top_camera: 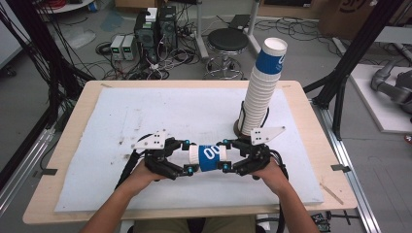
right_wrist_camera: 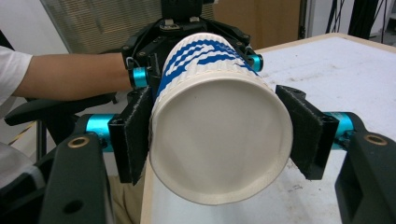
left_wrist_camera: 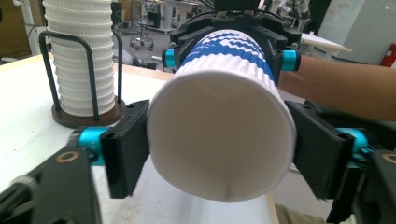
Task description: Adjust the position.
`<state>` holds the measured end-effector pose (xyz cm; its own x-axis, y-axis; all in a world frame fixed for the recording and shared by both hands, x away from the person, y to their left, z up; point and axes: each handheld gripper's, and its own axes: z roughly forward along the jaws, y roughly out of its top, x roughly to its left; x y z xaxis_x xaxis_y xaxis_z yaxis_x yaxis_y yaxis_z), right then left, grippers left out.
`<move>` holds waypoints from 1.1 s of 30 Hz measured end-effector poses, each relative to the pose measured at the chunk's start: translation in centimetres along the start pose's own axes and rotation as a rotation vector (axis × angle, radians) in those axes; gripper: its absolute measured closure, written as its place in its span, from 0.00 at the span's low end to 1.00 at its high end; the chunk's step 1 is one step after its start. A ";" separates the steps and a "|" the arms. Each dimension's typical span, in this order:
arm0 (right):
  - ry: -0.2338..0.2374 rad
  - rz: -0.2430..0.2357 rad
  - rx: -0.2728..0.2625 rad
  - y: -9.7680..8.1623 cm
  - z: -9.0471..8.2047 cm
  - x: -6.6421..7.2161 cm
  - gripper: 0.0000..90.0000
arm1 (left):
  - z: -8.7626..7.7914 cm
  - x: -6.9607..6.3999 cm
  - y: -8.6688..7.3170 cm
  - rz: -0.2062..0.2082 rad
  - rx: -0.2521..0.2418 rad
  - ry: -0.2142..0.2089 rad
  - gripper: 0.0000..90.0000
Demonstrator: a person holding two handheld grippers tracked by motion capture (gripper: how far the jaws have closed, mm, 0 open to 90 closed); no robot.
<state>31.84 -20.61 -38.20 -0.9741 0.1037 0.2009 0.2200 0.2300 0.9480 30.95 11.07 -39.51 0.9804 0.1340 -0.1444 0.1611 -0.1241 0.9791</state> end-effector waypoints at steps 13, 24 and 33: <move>-0.028 0.032 0.009 0.2 0.2 0.2 0.21 | -0.2 -0.1 0.4 0.008 0.002 0.008 0.36; -0.120 -0.036 0.078 1.8 -1.0 0.7 0.21 | -0.6 -0.1 2.4 0.038 0.189 0.062 0.36; -0.173 -0.156 0.274 3.8 -0.1 1.3 0.21 | -0.4 -0.1 5.2 0.075 0.382 0.094 0.36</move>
<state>31.42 -19.72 -34.28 -0.9791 0.2034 -0.0082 0.0975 0.5042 0.8580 31.70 10.80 -34.32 0.9792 0.1982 -0.0430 0.1372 -0.4911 0.8602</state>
